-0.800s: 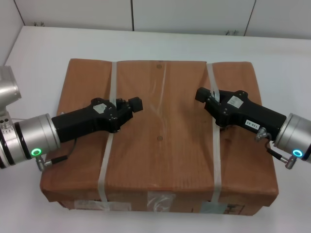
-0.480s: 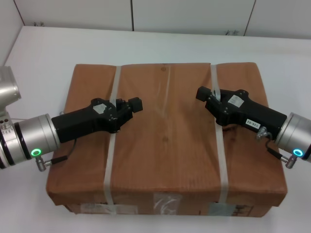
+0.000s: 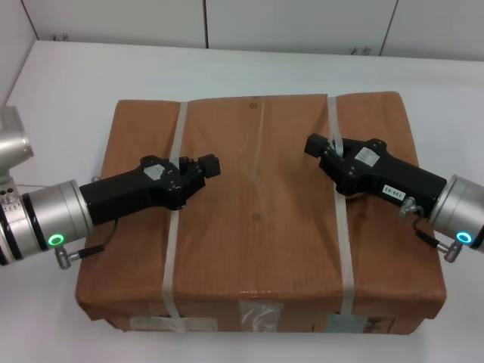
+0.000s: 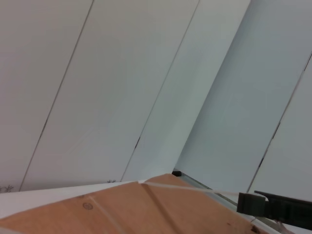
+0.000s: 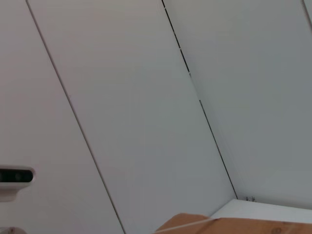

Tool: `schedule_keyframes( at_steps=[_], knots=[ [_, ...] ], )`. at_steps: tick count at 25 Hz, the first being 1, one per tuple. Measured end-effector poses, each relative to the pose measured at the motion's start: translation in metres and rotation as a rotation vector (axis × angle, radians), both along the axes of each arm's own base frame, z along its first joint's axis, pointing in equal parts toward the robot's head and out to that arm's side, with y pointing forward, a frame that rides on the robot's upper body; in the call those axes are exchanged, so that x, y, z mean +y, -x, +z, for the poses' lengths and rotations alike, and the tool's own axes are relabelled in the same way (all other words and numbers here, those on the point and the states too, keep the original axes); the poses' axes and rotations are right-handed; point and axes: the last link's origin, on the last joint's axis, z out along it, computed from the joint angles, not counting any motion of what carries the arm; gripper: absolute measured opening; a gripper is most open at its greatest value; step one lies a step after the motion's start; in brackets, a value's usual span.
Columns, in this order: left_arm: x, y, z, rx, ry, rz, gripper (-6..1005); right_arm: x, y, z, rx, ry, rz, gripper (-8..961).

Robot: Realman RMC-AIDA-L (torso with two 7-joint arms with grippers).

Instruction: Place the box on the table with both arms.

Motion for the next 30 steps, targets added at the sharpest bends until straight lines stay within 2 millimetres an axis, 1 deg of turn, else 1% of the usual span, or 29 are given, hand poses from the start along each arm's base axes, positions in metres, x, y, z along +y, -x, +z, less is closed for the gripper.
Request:
schedule_keyframes(
  at_steps=[6, 9, 12, 18, 20, 25, 30],
  knots=[
    [0.002, 0.001, -0.001, 0.017, -0.007, 0.002, 59, 0.003, 0.0, -0.001, -0.015, -0.001, -0.009, 28],
    [0.006, 0.004, -0.006, 0.061, -0.016, 0.022, 59, 0.008, -0.003, -0.004, -0.048, -0.004, -0.037, 26],
    [0.012, 0.008, -0.016, 0.125, -0.021, 0.05, 59, 0.015, -0.006, -0.01, -0.097, -0.001, -0.079, 24],
    [0.021, 0.012, -0.042, 0.275, -0.037, 0.093, 59, 0.025, -0.013, -0.025, -0.194, 0.016, -0.177, 18],
    [0.024, 0.013, -0.046, 0.314, -0.043, 0.101, 59, 0.028, -0.014, -0.029, -0.22, 0.023, -0.201, 14],
    [0.028, 0.017, -0.049, 0.366, -0.056, 0.119, 59, 0.034, -0.012, -0.04, -0.284, 0.041, -0.247, 6],
    [0.029, 0.02, -0.049, 0.387, -0.059, 0.131, 61, 0.036, -0.015, -0.044, -0.31, 0.055, -0.298, 7]
  ],
)
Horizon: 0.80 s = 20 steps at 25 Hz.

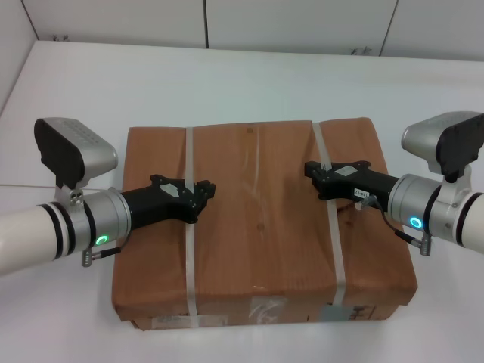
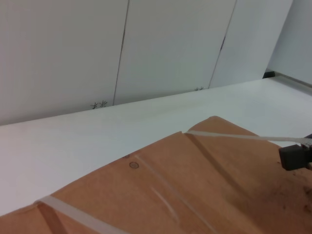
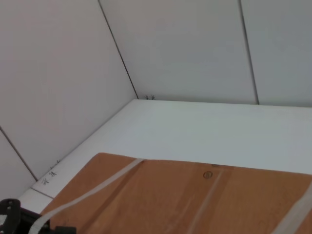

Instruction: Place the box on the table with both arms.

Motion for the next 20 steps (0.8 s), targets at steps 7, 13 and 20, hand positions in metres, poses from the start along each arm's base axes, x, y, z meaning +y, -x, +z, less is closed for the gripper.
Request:
schedule_keyframes(
  at_steps=[7, 13, 20],
  knots=[
    [0.0, 0.0, -0.001, 0.009, -0.001, -0.008, 66, -0.001, -0.002, 0.0, -0.001, -0.001, -0.012, 16],
    [-0.002, 0.0, -0.002, 0.016, 0.011, -0.017, 67, 0.0, -0.01, 0.0, -0.011, -0.002, -0.076, 37],
    [-0.007, -0.001, -0.006, 0.019, 0.009, -0.047, 67, -0.003, -0.013, 0.0, -0.015, 0.003, -0.084, 61]
  ],
)
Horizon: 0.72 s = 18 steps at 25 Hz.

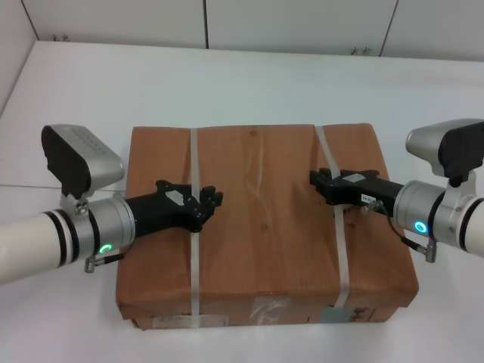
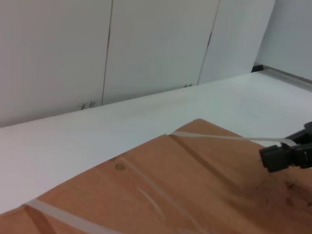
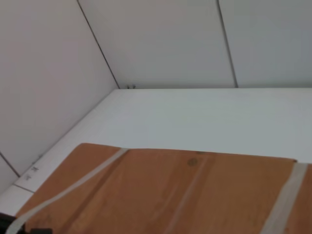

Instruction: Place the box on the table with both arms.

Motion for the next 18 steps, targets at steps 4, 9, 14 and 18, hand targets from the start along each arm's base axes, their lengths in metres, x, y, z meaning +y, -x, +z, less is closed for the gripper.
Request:
schedule_keyframes(
  at_steps=[4, 9, 14, 18],
  knots=[
    [-0.001, 0.001, -0.002, 0.005, -0.009, 0.005, 102, -0.001, -0.006, 0.0, -0.017, -0.005, -0.036, 106],
    [-0.002, 0.004, 0.0, -0.002, -0.016, 0.021, 210, -0.008, -0.018, 0.002, -0.01, -0.02, -0.079, 281],
    [-0.002, 0.008, 0.004, -0.018, -0.046, 0.049, 529, -0.008, -0.024, 0.006, -0.003, -0.043, -0.098, 523],
    [0.0, 0.014, 0.009, -0.015, -0.072, 0.08, 612, -0.007, -0.027, 0.011, 0.003, -0.063, -0.103, 686]
  ],
)
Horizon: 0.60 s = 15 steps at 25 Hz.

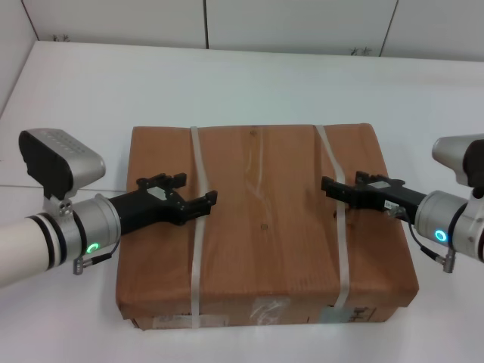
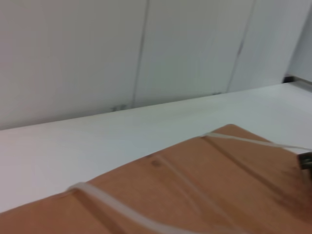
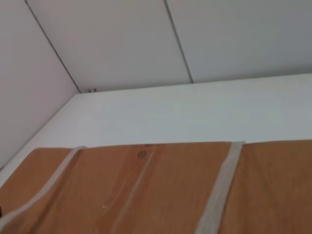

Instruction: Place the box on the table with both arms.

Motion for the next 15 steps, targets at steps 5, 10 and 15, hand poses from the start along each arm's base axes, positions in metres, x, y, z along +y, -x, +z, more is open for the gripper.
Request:
schedule_keyframes(
  at_steps=[5, 10, 15],
  knots=[
    [-0.001, -0.001, 0.007, -0.037, -0.013, -0.017, 716, -0.004, -0.005, 0.008, 0.031, -0.026, 0.013, 830],
    [-0.011, -0.009, 0.025, -0.163, -0.03, -0.108, 808, -0.009, -0.008, 0.02, 0.09, -0.07, 0.05, 871],
    [-0.027, -0.02, 0.048, -0.263, -0.043, -0.275, 842, -0.019, 0.007, 0.043, 0.18, -0.113, 0.264, 871]
  ],
)
